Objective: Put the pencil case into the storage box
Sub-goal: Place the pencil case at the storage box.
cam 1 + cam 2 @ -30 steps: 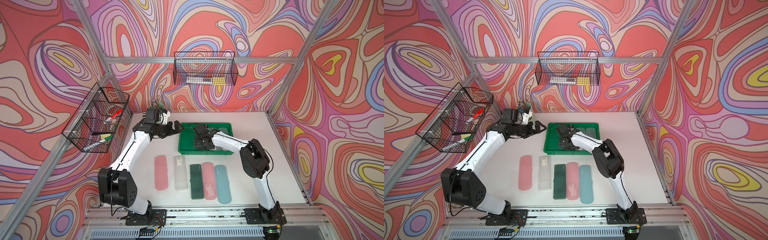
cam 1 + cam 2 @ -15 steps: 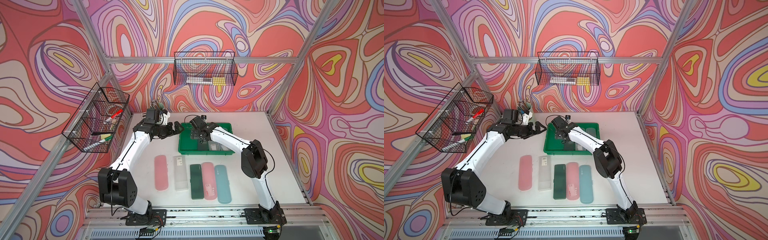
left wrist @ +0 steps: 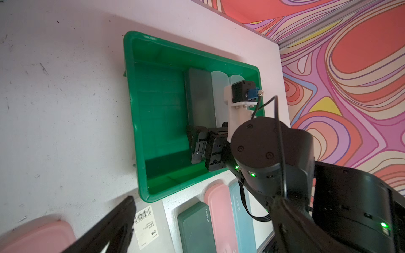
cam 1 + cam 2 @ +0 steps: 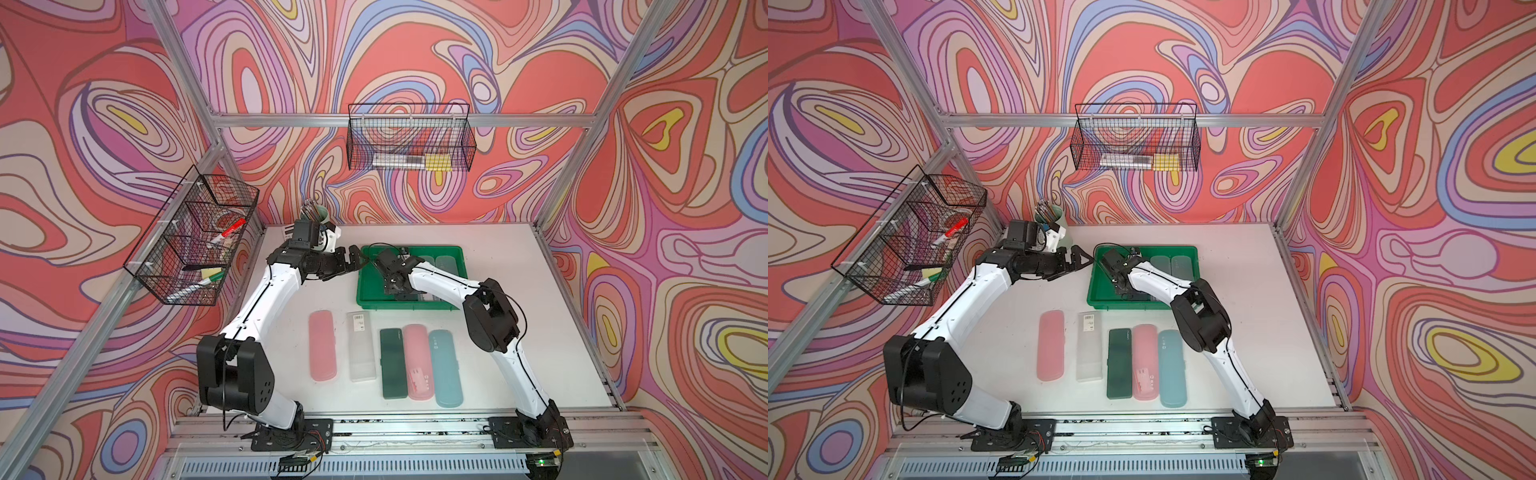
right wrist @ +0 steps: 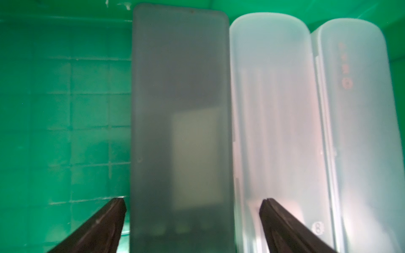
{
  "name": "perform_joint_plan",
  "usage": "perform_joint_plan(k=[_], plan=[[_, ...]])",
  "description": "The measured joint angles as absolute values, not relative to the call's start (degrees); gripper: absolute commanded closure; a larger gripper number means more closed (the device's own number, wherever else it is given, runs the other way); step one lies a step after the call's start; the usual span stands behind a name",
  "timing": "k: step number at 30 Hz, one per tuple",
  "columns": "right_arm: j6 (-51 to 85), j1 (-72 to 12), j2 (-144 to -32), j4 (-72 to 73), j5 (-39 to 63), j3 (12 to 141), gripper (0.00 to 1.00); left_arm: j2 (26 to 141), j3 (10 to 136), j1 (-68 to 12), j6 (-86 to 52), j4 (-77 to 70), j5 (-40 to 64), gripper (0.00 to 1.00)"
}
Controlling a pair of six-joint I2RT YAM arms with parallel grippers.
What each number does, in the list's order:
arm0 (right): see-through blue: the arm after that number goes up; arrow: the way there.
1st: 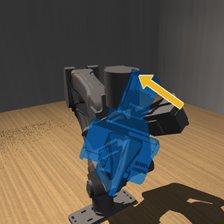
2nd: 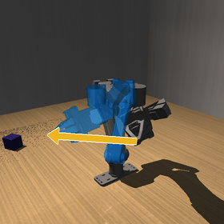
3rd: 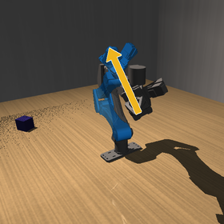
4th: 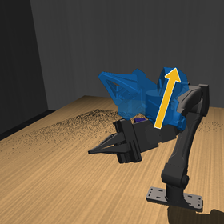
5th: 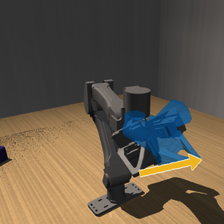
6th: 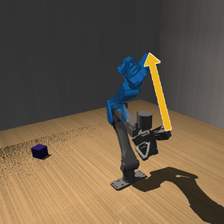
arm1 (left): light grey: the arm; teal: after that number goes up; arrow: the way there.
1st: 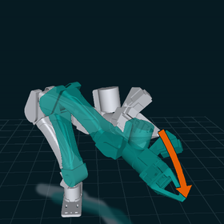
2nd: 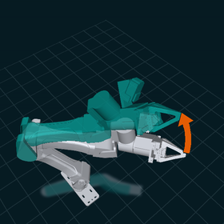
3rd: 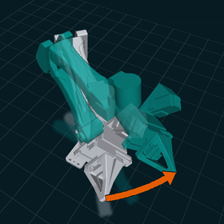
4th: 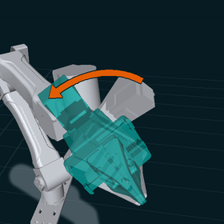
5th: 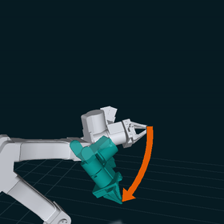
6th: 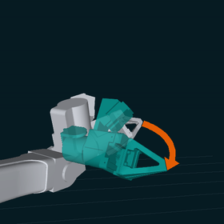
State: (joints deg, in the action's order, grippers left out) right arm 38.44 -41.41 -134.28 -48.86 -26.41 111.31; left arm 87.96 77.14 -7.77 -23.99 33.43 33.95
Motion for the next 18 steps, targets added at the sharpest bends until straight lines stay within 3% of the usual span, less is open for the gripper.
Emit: perform_joint_plan(k=[9,18], plan=[[38.2,-41.4,-130.1,-49.8,-27.8,109.6,0.02,88.0,75.5,-7.8,-24.0,32.8,34.0,0.01],[38.9,-41.4,-101.4,-46.2,-27.4,91.3,0.02,84.4,67.0,-8.2,-26.0,30.5,30.4,0.01]])
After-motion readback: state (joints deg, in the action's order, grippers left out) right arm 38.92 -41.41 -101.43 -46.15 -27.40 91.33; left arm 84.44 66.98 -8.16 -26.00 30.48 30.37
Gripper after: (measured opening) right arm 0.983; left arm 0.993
